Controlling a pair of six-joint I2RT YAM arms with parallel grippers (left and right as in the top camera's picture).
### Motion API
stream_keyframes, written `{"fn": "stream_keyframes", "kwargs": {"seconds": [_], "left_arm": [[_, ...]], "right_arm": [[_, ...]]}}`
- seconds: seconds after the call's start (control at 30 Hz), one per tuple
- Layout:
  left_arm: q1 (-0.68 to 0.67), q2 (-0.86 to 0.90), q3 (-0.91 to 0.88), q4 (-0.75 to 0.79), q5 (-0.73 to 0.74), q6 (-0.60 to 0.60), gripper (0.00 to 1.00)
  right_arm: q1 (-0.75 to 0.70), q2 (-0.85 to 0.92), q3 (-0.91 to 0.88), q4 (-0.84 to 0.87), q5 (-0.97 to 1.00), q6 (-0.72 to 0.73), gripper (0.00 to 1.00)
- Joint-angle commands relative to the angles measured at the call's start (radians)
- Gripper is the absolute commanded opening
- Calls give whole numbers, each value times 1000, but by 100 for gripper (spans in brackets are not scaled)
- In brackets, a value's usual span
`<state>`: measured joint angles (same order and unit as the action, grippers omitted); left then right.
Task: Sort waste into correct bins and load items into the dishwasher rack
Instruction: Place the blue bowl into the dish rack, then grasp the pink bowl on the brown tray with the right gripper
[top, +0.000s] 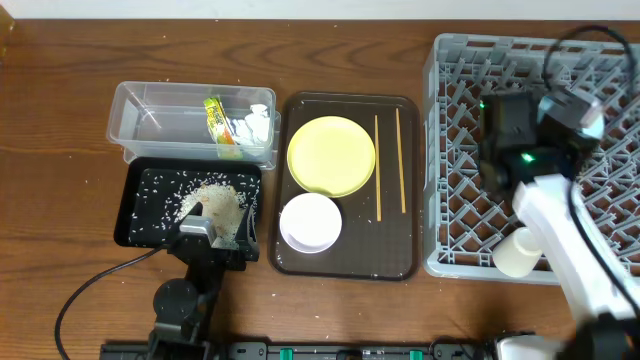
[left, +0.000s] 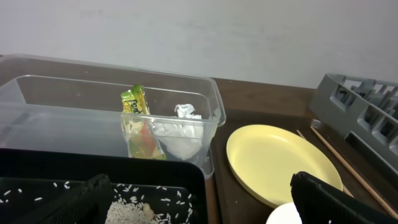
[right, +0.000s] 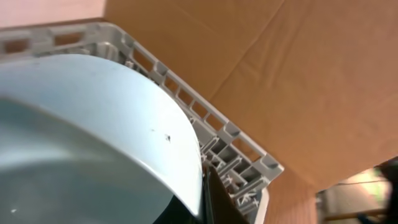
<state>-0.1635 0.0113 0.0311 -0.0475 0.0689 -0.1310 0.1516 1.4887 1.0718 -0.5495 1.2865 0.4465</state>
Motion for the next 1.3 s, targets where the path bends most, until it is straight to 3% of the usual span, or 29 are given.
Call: {"fn": "stream_keyframes", "kwargs": {"seconds": [0.0, 0.07, 0.27, 0.33, 0.43, 0.63, 0.8, 1.0, 1.27], "left_arm": [[6, -6, -27, -15, 10, -1, 94], [6, -6, -27, -15, 10, -1, 94], [6, -6, -27, -15, 10, -1, 94], [6, -6, -27, -15, 10, -1, 94], [6, -6, -27, -15, 10, -1, 94], [6, -6, -27, -15, 10, -1, 94], [6, -6, -27, -15, 10, -1, 94], [6, -6, -27, -15, 10, -1, 94], [6, -6, -27, -15, 10, -1, 94]], "right_arm": [[-21, 100, 11, 78, 106, -150, 1], [-15, 154, 11, 97, 80, -220, 1], [24, 234, 11, 2, -64, -219, 2], [39, 233, 11, -52, -134, -198, 6], [63, 217, 11, -112, -200, -130, 38], [145, 82, 18, -209, -345, -126, 59], [255, -89, 21, -237, -659, -142, 60], [426, -159, 19, -160, -1297, -133, 56], [634, 40, 19, -153, -1366, 69, 57]]}}
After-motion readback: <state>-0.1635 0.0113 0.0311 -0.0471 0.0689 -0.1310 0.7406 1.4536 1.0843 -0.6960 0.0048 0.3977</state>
